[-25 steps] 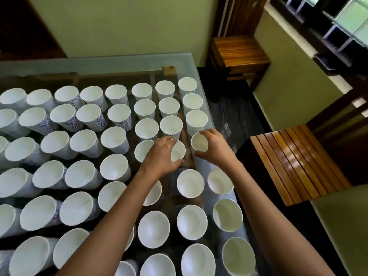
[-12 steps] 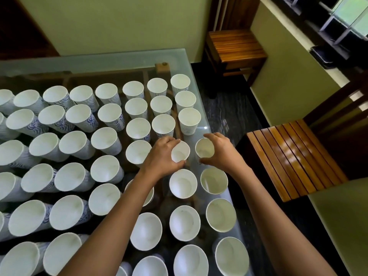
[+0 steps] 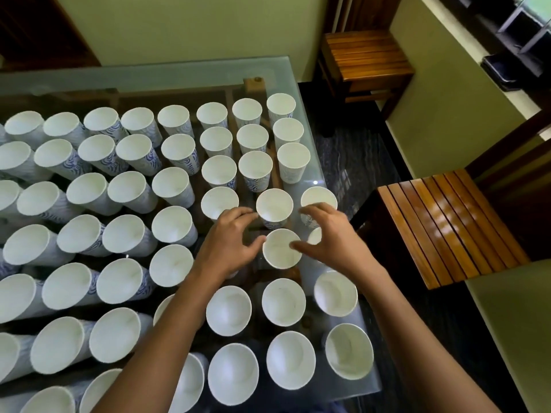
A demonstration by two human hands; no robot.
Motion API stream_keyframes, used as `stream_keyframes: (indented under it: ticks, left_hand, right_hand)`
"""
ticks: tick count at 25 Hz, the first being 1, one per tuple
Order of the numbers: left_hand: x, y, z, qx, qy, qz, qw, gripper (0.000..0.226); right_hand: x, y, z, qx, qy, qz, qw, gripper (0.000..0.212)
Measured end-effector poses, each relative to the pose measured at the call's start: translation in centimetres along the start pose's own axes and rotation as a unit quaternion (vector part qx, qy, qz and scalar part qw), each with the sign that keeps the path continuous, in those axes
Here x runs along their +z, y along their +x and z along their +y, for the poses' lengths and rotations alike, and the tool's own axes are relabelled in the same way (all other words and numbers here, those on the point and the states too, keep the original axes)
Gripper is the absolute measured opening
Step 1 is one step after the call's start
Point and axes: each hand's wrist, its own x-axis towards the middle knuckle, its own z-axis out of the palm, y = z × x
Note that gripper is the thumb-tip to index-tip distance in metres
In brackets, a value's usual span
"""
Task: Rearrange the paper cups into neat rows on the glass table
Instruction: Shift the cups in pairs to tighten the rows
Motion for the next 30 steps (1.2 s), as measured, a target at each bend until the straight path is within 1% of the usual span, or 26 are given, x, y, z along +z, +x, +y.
stream_keyframes:
  ticks: [3,7,10,14,21,23,26,28,30]
  left_hand:
    - [-0.6,-2.9,-1.2,-0.019,0.009,0.011,1.000,0.045]
    - [-0.8,-4.3,-2.2,-0.053,0.018,-0.005,0.998,0.053]
    - [-0.8,-4.6,-2.8,-0.067,0.018,-0.024,0.997,0.057]
    - [-0.9,-5.0,-3.4,-0.074,0.016,-0.030,0.997,0.058]
    - [-1.0,-5.0,-3.8,-0.071,0.000,-0.030,0.997,0.060]
    - [-1.0,-5.0,-3.9,-0.071,0.000,-0.031,0.997,0.061]
    - [-1.1,-4.9,-4.2,-0.075,0.004,-0.035,0.997,0.063]
    - [-1.2,-4.9,-4.3,-0.075,0.005,-0.034,0.997,0.063]
    - [-1.1,-4.9,-4.4,-0.072,0.005,-0.034,0.997,0.063]
  right_hand:
    - [1.8,-0.7,-1.6,-0.016,-0.029,-0.046,0.998,0.070]
    - [3.5,-0.7,-2.5,-0.029,-0.095,-0.065,0.993,0.078]
    - [4.2,-0.5,-2.6,-0.038,-0.128,-0.069,0.989,0.077]
    - [4.5,-0.3,-2.8,-0.041,-0.100,-0.052,0.993,0.078]
    - [4.8,-0.3,-3.7,-0.051,-0.074,-0.068,0.994,0.082]
    - [4.2,0.3,-3.8,-0.049,-0.055,-0.056,0.996,0.077]
    - [3.2,2.6,-3.7,-0.032,-0.054,-0.012,0.998,0.065]
    - [3.1,4.4,-3.7,-0.006,-0.058,0.005,0.998,0.063]
    - [3.4,5.6,-3.6,0.013,-0.079,-0.005,0.997,0.066]
